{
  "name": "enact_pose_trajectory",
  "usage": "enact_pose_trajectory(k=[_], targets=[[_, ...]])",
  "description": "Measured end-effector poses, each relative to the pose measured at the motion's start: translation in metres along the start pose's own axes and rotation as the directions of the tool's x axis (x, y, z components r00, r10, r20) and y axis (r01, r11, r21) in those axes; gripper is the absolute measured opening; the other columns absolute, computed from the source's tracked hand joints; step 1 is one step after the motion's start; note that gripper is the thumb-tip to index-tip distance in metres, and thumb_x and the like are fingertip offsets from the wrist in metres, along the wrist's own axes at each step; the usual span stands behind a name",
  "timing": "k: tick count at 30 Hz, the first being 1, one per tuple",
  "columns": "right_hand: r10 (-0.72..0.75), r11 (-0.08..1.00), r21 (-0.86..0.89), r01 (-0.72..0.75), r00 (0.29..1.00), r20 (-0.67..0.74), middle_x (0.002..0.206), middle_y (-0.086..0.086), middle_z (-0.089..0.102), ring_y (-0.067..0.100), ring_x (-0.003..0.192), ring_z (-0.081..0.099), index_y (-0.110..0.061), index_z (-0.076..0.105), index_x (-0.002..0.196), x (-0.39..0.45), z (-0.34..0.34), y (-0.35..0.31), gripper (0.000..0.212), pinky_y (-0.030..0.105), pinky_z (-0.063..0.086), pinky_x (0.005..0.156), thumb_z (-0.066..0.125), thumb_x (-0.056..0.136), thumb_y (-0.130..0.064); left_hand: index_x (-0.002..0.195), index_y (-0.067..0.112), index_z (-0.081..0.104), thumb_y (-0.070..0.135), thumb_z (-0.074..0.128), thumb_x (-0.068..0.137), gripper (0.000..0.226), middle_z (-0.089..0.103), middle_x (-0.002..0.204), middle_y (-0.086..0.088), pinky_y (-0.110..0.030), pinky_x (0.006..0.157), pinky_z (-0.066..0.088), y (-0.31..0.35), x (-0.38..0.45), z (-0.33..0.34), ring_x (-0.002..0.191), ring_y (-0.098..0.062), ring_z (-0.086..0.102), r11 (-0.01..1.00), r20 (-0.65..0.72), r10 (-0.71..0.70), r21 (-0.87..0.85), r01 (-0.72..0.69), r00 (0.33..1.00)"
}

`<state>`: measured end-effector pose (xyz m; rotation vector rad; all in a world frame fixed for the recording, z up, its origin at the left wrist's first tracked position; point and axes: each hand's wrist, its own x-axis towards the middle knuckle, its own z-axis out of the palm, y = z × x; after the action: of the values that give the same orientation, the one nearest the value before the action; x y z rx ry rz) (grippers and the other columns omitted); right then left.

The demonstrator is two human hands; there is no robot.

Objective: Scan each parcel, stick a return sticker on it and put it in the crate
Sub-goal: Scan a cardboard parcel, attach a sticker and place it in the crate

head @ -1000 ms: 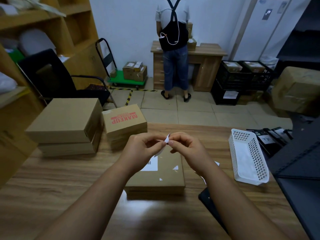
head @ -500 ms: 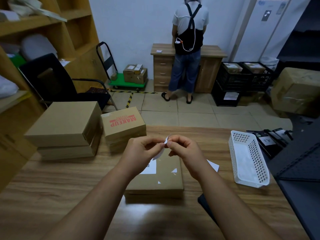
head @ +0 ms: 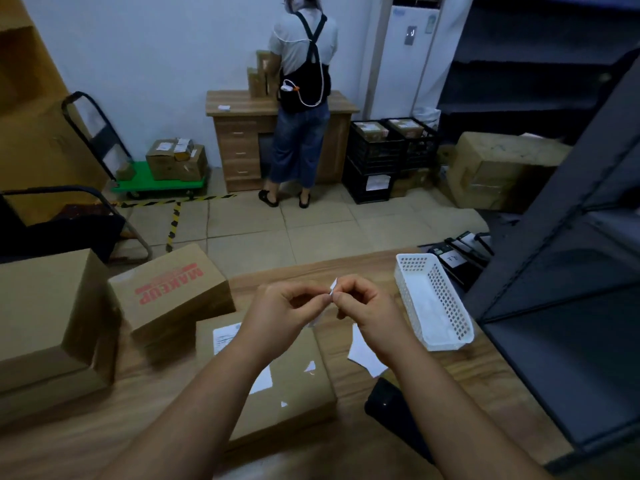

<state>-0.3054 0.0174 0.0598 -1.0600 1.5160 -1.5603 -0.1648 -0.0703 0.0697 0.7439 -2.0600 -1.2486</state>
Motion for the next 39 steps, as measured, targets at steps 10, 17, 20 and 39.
enact_pose_trajectory(k=[10, 17, 20, 39], targets=[[0.117, 0.975, -0.135, -0.180, 0.918, -0.378, 0.072, -0.005, 0.058, 0.012, 0.068, 0.053, -0.002, 0.060, 0.080, -0.038, -0.080, 0.021, 0.014, 0.028, 0.046, 0.065, 0.064, 0.091, -0.010, 0.078, 0.025, 0.075, 0.023, 0.067, 0.088, 0.013, 0.073, 0.077, 0.010, -0.026, 0.065, 0.049, 0.002, 0.040, 0.102, 0.075, -0.008, 0.067, 0.981, 0.268, -0.110, -0.125, 0.148, 0.957], [0.217, 0.961, -0.039, -0.275, 0.831, -0.512, 0.084, -0.007, 0.063, 0.008, 0.075, 0.058, -0.003, 0.065, 0.083, -0.040, -0.165, 0.061, 0.008, 0.025, 0.053, 0.068, 0.063, 0.090, -0.005, 0.077, 0.020, 0.074, 0.014, 0.065, 0.089, 0.016, 0.070, 0.083, 0.010, -0.010, 0.069, 0.043, -0.004, 0.060, 0.207, 0.078, -0.001, 0.062, 0.945, 0.354, -0.170, -0.206, 0.254, 0.920], [0.266, 0.942, -0.043, -0.333, 0.819, -0.508, 0.085, -0.006, 0.064, 0.006, 0.076, 0.059, -0.005, 0.066, 0.083, -0.035, -0.205, 0.081, 0.008, 0.022, 0.055, 0.069, 0.062, 0.090, -0.006, 0.074, 0.021, 0.072, 0.015, 0.065, 0.089, 0.017, 0.070, 0.088, 0.007, -0.020, 0.075, 0.046, -0.011, 0.070, 0.252, 0.084, -0.007, 0.063, 0.934, 0.345, -0.228, -0.187, 0.305, 0.910], [0.442, 0.619, -0.534, -0.576, 0.817, -0.370, 0.078, 0.003, 0.061, 0.022, 0.069, 0.060, -0.013, 0.052, 0.074, 0.037, -0.288, 0.173, 0.016, 0.032, 0.048, 0.056, 0.055, 0.088, -0.020, 0.078, 0.015, 0.060, 0.014, 0.055, 0.097, 0.019, 0.065, 0.082, 0.000, -0.023, 0.056, 0.049, -0.055, 0.136, 0.268, 0.071, -0.011, 0.061, 0.774, -0.241, -0.599, -0.418, 0.476, 0.763]])
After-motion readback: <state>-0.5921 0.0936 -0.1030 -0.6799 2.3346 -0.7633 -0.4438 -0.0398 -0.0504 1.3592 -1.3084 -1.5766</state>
